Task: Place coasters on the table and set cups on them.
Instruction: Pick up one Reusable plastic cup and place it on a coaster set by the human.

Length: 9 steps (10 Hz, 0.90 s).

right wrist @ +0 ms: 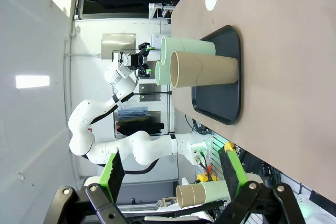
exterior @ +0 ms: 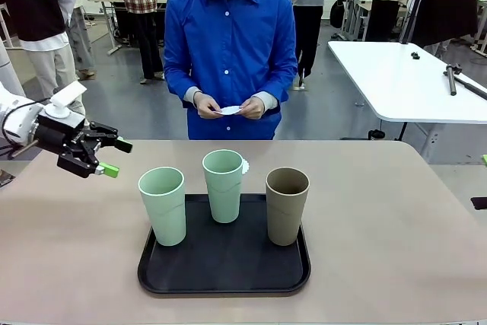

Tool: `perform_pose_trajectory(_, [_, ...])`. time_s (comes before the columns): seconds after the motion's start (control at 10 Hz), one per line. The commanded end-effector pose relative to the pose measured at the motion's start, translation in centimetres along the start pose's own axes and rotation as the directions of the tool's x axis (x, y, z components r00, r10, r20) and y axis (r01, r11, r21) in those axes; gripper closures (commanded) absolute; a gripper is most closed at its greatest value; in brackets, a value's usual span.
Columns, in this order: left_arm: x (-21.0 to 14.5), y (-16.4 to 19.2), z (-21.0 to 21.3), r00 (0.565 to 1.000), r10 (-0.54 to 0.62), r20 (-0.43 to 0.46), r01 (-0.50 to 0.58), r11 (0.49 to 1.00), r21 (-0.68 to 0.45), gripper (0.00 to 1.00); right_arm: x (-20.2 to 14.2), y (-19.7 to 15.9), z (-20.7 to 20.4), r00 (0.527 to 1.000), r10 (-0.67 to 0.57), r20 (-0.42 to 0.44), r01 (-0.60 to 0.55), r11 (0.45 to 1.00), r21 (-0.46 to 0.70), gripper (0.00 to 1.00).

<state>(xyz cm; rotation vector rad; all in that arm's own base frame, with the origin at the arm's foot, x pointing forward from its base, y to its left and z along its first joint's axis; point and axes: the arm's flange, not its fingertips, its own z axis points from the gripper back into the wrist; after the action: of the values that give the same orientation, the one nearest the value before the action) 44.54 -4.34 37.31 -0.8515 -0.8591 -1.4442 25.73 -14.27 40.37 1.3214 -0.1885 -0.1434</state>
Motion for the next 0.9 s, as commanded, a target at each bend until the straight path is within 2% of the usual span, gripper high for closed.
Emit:
perform_pose_trajectory(0.0, [-0.2, 0.1, 0.0, 0.995, -0.097, 0.034, 0.099, 0.994, -0.053, 0.00, 0.2, 0.1, 0.0, 1.000, -0.004, 0.008, 0.004, 1.000, 0.012, 0.00])
perform_pose_trajectory(0.1, [-0.1, 0.2, 0.1, 0.995, -0.097, 0.011, 0.098, 0.993, -0.067, 0.00, 0.2, 0.1, 0.0, 1.000, -0.004, 0.008, 0.004, 1.000, 0.012, 0.00])
perform_pose_trajectory(0.2, [0.0, -0.1, -0.4, 0.999, -0.034, 0.008, 0.034, 0.999, -0.023, 0.00, 0.2, 0.1, 0.0, 1.000, -0.004, 0.008, 0.004, 1.000, 0.012, 0.00])
perform_pose_trajectory(0.7, [-0.1, -0.1, -0.2, 0.999, -0.047, 0.006, 0.047, 0.998, -0.034, 0.00, 0.2, 0.1, 0.0, 1.000, -0.004, 0.008, 0.004, 1.000, 0.012, 0.00])
perform_pose_trajectory(0.8, [-0.8, 1.1, 0.3, 0.993, -0.023, 0.117, 0.035, 0.995, -0.097, 0.00, 0.2, 0.1, 0.0, 1.000, -0.004, 0.008, 0.004, 1.000, 0.012, 0.00])
